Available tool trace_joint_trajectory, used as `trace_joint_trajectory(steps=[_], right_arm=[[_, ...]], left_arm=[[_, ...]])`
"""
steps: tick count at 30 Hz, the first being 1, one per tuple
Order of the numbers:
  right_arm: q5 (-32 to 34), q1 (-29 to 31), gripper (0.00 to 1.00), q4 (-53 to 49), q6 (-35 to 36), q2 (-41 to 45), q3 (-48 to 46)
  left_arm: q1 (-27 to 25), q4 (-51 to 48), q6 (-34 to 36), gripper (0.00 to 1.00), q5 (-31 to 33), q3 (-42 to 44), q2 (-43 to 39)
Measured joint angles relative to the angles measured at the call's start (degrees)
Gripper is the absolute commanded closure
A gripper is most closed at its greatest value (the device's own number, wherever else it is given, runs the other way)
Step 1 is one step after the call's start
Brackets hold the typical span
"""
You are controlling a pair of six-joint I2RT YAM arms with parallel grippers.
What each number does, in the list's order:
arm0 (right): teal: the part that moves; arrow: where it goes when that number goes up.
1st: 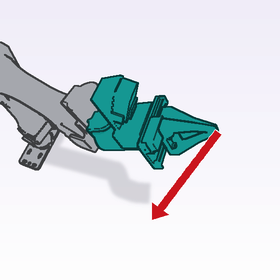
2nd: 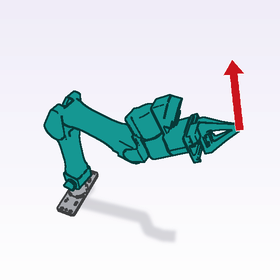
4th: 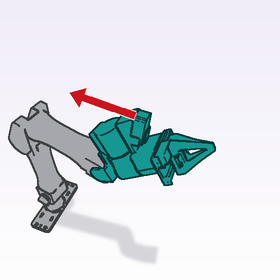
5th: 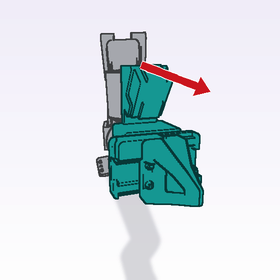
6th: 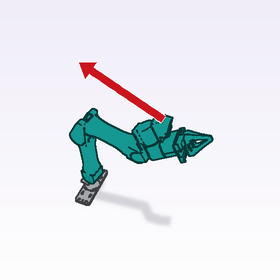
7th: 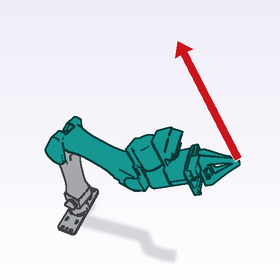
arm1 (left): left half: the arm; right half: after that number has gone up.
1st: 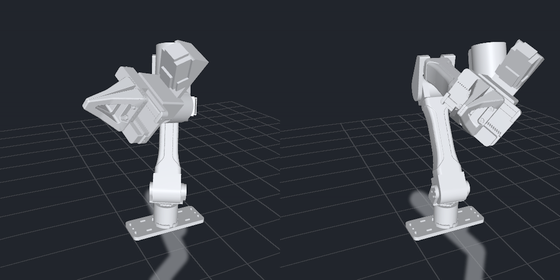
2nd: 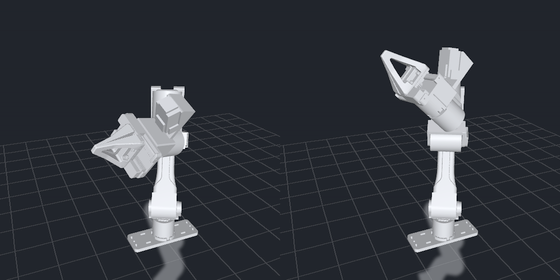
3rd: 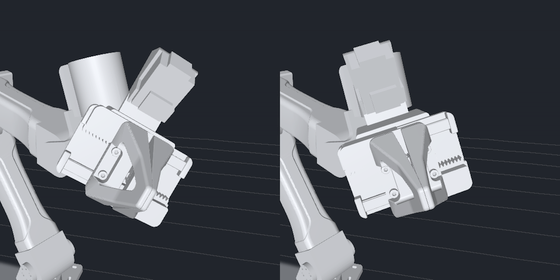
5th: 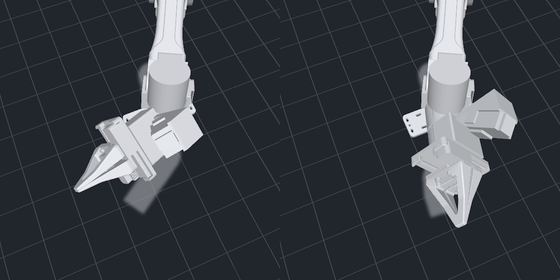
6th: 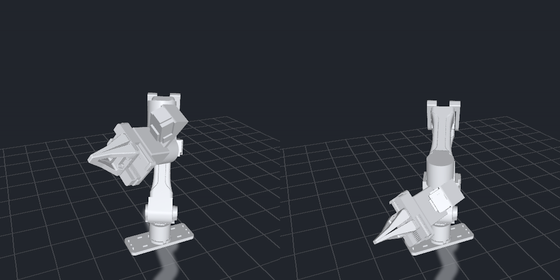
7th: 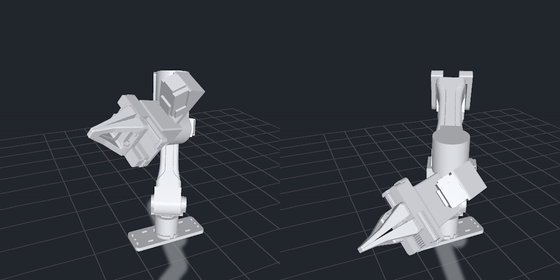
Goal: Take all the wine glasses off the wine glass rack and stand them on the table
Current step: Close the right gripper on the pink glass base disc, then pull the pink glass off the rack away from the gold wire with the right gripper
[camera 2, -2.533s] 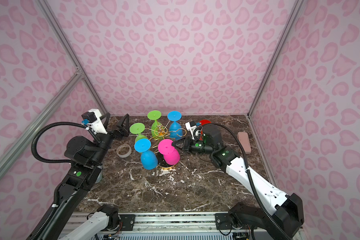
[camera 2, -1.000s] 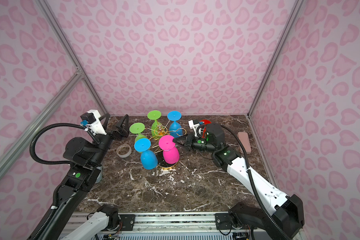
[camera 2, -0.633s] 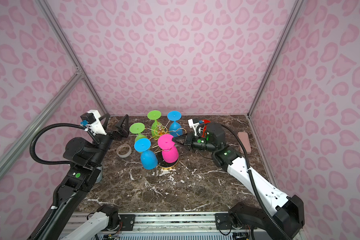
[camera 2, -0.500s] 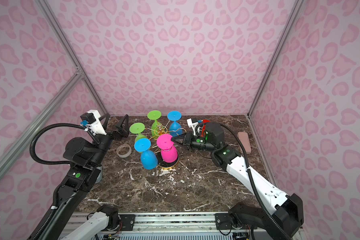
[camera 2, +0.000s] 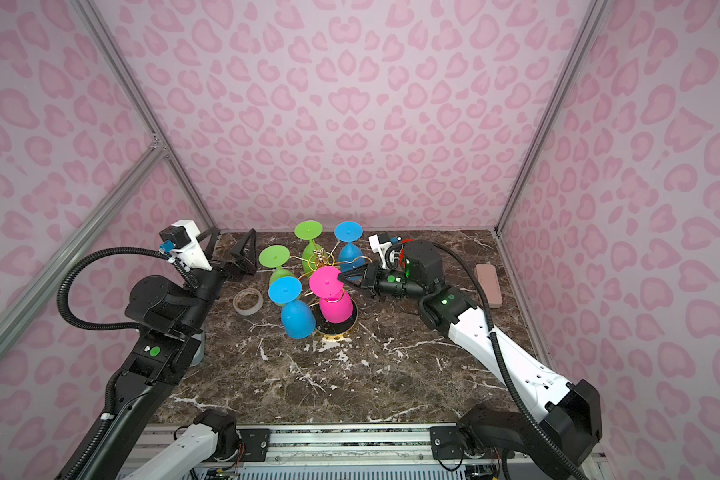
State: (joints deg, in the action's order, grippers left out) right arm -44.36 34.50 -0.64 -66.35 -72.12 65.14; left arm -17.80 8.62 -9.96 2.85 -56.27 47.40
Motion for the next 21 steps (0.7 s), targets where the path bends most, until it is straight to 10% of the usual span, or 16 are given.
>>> trace_joint_trajectory(steps=[21], right_arm=[[2.34,0.22,1.0,0.52,1.42,-3.69,2.56]], left_arm=[[0.0,0.0,0.02,0.01,0.17,0.15,-0.48]])
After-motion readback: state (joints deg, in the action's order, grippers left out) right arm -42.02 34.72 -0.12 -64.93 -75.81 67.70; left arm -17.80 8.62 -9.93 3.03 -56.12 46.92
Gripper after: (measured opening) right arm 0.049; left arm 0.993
